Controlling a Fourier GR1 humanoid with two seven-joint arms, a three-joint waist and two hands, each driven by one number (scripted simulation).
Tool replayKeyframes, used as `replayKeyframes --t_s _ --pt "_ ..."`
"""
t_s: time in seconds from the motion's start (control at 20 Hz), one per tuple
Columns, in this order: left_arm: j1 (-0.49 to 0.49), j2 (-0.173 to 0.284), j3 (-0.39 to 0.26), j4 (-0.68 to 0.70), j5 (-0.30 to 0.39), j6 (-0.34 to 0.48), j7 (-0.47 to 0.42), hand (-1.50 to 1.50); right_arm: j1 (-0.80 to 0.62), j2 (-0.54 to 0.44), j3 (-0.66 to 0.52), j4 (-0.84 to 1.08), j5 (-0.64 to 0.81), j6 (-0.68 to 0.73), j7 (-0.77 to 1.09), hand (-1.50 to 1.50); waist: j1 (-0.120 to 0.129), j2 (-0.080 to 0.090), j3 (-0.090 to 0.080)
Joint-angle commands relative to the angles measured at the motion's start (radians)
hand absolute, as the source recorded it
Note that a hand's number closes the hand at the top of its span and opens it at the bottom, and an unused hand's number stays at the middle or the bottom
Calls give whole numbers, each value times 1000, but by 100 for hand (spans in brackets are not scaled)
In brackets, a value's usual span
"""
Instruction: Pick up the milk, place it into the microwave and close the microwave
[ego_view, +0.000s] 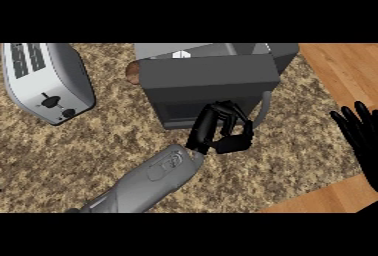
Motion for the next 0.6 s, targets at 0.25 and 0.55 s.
replayKeyframes --t_s 0.25,0.55 --pt "-106 0 137 60 144 14 -100 150 -19 -27 8 -37 -71 24 55 -150 -44 21 -2" --pt "-129 0 148 109 199 -2 -146 150 -40 -53 -5 -58 -103 25 83 -150 -64 29 0"
